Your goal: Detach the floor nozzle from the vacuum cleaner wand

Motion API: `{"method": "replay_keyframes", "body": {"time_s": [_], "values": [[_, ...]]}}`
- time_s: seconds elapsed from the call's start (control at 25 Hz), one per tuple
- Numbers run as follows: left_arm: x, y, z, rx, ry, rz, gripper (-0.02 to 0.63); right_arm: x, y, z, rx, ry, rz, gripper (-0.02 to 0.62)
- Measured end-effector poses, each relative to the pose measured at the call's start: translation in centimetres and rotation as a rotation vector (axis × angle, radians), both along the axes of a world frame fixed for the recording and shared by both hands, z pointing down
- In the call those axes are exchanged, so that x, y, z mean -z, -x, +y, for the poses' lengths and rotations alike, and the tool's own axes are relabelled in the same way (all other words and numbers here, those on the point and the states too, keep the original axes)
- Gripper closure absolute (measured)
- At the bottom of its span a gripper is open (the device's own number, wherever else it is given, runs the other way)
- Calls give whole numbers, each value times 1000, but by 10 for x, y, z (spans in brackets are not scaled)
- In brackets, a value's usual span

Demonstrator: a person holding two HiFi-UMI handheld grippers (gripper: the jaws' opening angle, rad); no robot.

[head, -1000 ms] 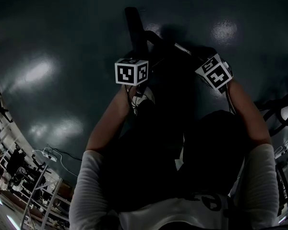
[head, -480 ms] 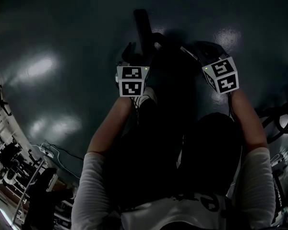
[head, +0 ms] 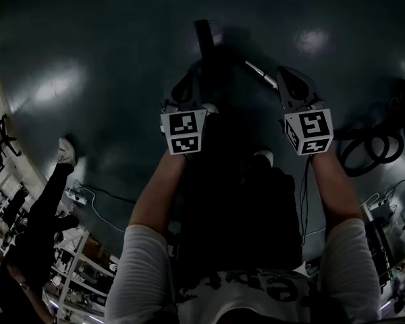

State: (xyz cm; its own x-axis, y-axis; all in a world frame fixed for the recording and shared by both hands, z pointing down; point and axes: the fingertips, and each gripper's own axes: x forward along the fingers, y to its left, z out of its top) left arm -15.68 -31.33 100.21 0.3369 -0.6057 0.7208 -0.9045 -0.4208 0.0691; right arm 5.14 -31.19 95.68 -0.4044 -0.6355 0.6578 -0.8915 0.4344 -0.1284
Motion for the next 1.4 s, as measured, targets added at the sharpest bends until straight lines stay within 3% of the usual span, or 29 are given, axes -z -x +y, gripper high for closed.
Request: {"method": "replay_keyframes", "body": {"time_s": [0.16, 0.36, 0.56, 0.72, 0.84, 1.0, 1.4], "values": [[166, -9, 9, -33, -85, 44, 600, 146, -12, 15, -74, -50, 26, 594], [381, -18, 27, -10, -200, 126, 600, 355, -10, 33, -146, -155, -4, 594], [562, -61, 113, -67, -308, 69, 601, 531, -25, 117, -141, -184, -44, 594], [682, -90, 149, -100, -478, 64, 600, 645, -37, 152, -111, -340, -84, 594], [736, -102, 186, -74, -534, 104, 601, 691, -55, 191, -98, -418, -96, 594], [782, -90, 233, -34, -583, 146, 600, 718, -65, 244, -110, -430, -111, 594], [808, -54, 345, -30, -595, 240, 601, 739, -54, 351, -164, -452, -88, 594]]}}
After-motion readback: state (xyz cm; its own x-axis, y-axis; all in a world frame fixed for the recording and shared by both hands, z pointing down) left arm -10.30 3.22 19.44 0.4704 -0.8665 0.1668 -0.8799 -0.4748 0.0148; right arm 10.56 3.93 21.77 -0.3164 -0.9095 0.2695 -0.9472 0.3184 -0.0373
